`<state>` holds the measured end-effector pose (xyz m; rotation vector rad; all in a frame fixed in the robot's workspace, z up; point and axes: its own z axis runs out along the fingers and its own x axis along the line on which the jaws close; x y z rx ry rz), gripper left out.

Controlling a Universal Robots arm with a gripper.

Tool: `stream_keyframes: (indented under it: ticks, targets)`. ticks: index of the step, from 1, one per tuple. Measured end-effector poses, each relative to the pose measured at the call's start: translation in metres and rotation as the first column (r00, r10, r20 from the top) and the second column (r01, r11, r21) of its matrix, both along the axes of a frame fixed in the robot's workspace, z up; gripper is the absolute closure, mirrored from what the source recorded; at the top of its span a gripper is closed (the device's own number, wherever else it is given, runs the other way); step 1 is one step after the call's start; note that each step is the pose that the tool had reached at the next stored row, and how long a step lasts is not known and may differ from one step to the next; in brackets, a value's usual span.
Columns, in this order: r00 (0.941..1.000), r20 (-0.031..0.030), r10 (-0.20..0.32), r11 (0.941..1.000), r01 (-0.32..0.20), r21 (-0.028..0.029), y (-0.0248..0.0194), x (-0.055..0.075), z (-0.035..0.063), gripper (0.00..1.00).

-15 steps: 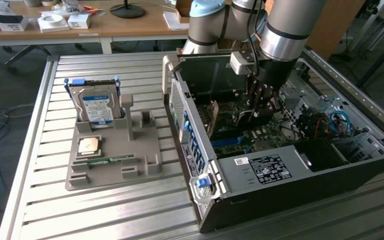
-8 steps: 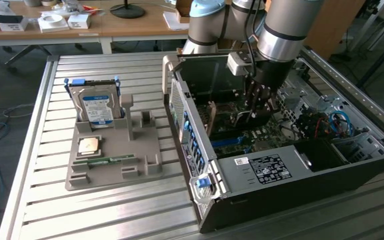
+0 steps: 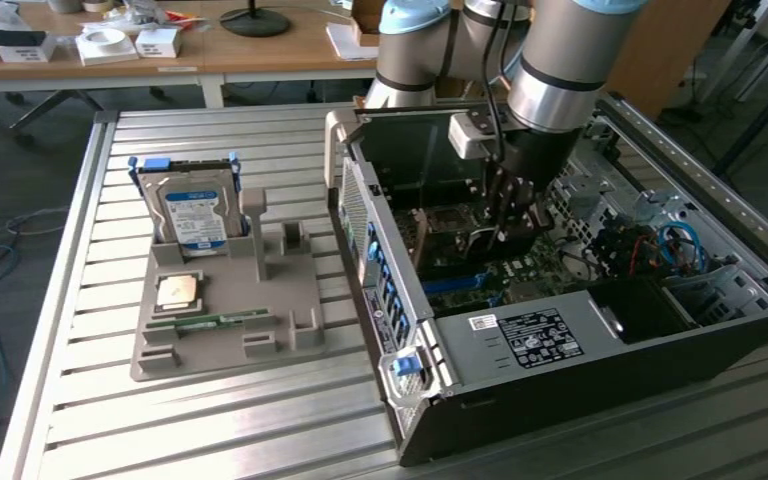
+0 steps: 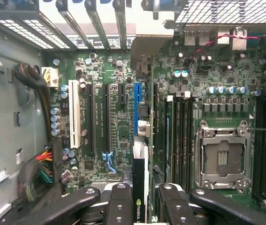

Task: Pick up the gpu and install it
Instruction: 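Insert the gpu into the slot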

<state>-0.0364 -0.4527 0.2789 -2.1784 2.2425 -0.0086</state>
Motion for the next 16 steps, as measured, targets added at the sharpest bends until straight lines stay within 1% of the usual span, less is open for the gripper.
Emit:
stream_keyframes:
  ticks: [8, 16]
  targets:
    - [1.0, 0.0, -0.001, 1.0, 0.001, 0.0001, 0.0, -0.0041, -0.0081, 0.74]
    - [1.0, 0.0002, -0.001, 1.0, 0.001, 0.0005, 0.0001, -0.0047, -0.0099, 0.74]
